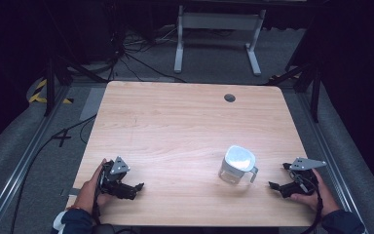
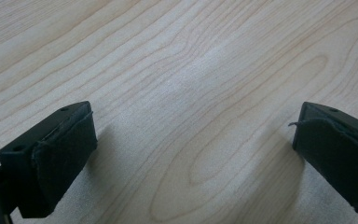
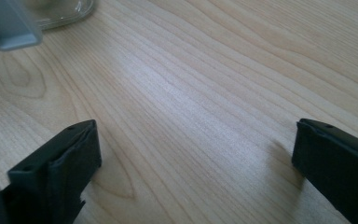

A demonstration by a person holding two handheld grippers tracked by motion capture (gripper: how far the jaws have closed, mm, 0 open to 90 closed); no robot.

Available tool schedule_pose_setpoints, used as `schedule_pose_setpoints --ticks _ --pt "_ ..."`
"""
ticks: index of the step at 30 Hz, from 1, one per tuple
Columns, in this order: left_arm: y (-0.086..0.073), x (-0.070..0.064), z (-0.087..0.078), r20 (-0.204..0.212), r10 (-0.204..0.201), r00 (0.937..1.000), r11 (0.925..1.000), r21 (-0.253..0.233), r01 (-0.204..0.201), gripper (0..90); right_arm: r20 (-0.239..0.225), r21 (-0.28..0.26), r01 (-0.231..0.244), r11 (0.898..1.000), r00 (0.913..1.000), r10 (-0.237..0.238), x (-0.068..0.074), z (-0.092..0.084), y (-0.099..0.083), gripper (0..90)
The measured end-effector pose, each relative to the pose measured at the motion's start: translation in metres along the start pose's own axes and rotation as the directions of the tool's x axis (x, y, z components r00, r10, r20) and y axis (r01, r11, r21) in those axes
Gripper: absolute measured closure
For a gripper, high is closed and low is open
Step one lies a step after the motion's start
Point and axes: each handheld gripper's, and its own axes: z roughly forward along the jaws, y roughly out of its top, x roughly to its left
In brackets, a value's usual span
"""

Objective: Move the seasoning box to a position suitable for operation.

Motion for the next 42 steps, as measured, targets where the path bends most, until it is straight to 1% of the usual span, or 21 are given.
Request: schedule_pose_setpoints --ticks 2,3,4,6,9,12,13,16,19,21,23,24,25,26,29,31,33,36,38,40,42 --pt "0.0 0.0 0.0 -0.002 0.003 1.0 1.0 0.0 -0.003 0.0 0.002 0.006 -0.007 1.0 1.0 0.007 0.001 -0.002 0.001 7.5" --pt "0.0 0.0 0.0 -0.002 0.003 1.0 1.0 0.0 -0.003 0.0 0.001 0.008 -0.008 1.0 1.0 0.008 0.002 -0.003 0.002 12.7" --pt "0.0 -0.001 0.0 -0.003 -0.006 1.0 1.0 -0.001 0.006 0.0 -0.001 0.007 -0.006 1.0 1.0 0.006 0.003 -0.004 0.002 17.8" --pt "0.001 -0.003 0.001 -0.013 -0.017 0.9998 0.9999 0.003 0.017 0.0 -0.002 0.011 0.007 1.0 1.0 -0.007 0.004 -0.006 0.004 20.6" --pt "0.001 -0.006 0.001 -0.02 -0.028 0.9994 0.9996 0.002 0.028 0.0 0.002 0.015 0.017 1.0 0.9999 -0.017 0.005 -0.008 0.007 31.5" --pt "0.0 -0.007 0.0 -0.035 -0.027 0.999 0.9996 -0.006 0.027 0.3 -0.003 -0.029 0.009 1.0 1.0 -0.009 0.004 -0.014 0.012 39.3" --pt "0.0 -0.007 0.0 -0.035 -0.027 0.999 0.9996 -0.006 0.027 0.9 -0.003 -0.029 0.009 1.0 1.0 -0.009 0.004 -0.014 0.012 39.3" --pt "0.0 -0.008 0.0 -0.032 -0.027 0.9991 0.9996 -0.005 0.027 1.5 0.005 -0.091 0.004 0.996 1.0 -0.003 0.003 -0.025 0.019 50.9" --pt "0.0 -0.008 0.0 -0.02 -0.013 0.9997 0.9999 -0.003 0.013 1.5 0.01 -0.161 0.004 0.987 1.0 -0.002 0.003 -0.039 0.026 59.4" --pt "0.0 -0.009 0.0 -0.019 -0.012 0.9997 0.9999 -0.003 0.012 1.5 0.003 -0.221 -0.023 0.975 0.9997 0.024 0.004 -0.05 0.032 65.7" --pt "0.0 -0.009 0.0 -0.017 -0.015 0.9997 0.9999 -0.001 0.015 1.4 -0.008 -0.272 -0.022 0.962 0.9998 0.021 0.007 -0.059 0.039 70.6" --pt "0.0 -0.009 0.0 -0.017 -0.015 0.9997 0.9999 -0.001 0.015 1.5 -0.008 -0.272 -0.022 0.962 0.9998 0.021 0.007 -0.059 0.039 70.6" --pt "0.0 -0.008 0.0 -0.022 -0.008 0.9997 1.0 -0.005 0.008 1.5 -0.01 -0.296 -0.023 0.955 0.9997 0.021 0.009 -0.063 0.044 72.6" --pt "0.0 -0.009 0.0 -0.019 -0.009 0.9998 0.9999 -0.007 0.009 1.6 -0.02 -0.321 -0.021 0.947 0.9997 0.015 0.012 -0.068 0.05 76.1" --pt "0.0 -0.01 0.0 -0.015 -0.008 0.9999 0.9999 -0.013 0.008 3.0 -0.025 -0.373 0.028 0.927 0.9989 -0.04 0.024 -0.077 0.066 83.0" --pt "0.0 -0.009 0.0 -0.012 -0.007 0.9999 0.9999 -0.01 0.007 2.9 -0.053 -0.391 0.043 0.92 0.9961 -0.07 0.032 -0.079 0.078 86.5" --pt "0.0 -0.009 0.0 -0.012 -0.008 0.9999 0.9999 -0.01 0.008 2.7 -0.056 -0.388 0.083 0.918 0.992 -0.113 0.042 -0.078 0.09 88.8" --pt "0.0 -0.009 0.0 -0.012 -0.008 0.9999 0.9999 -0.01 0.008 2.7 -0.073 -0.384 0.14 0.913 0.9808 -0.181 0.056 -0.071 0.105 89.4" --pt "0.0 -0.009 0.0 -0.012 -0.007 0.9999 0.9999 -0.01 0.007 2.7 -0.083 -0.368 0.171 0.914 0.973 -0.215 0.065 -0.064 0.11 89.5" --pt "0.0 -0.009 0.0 -0.012 -0.009 0.9999 0.9999 -0.01 0.009 2.7 -0.102 -0.348 0.186 0.919 0.9669 -0.234 0.072 -0.059 0.11 89.5" --pt "0.0 -0.01 0.0 -0.013 -0.01 0.9999 0.9999 -0.01 0.01 2.5 -0.104 -0.344 0.186 0.92 0.9666 -0.234 0.074 -0.057 0.109 89.6"
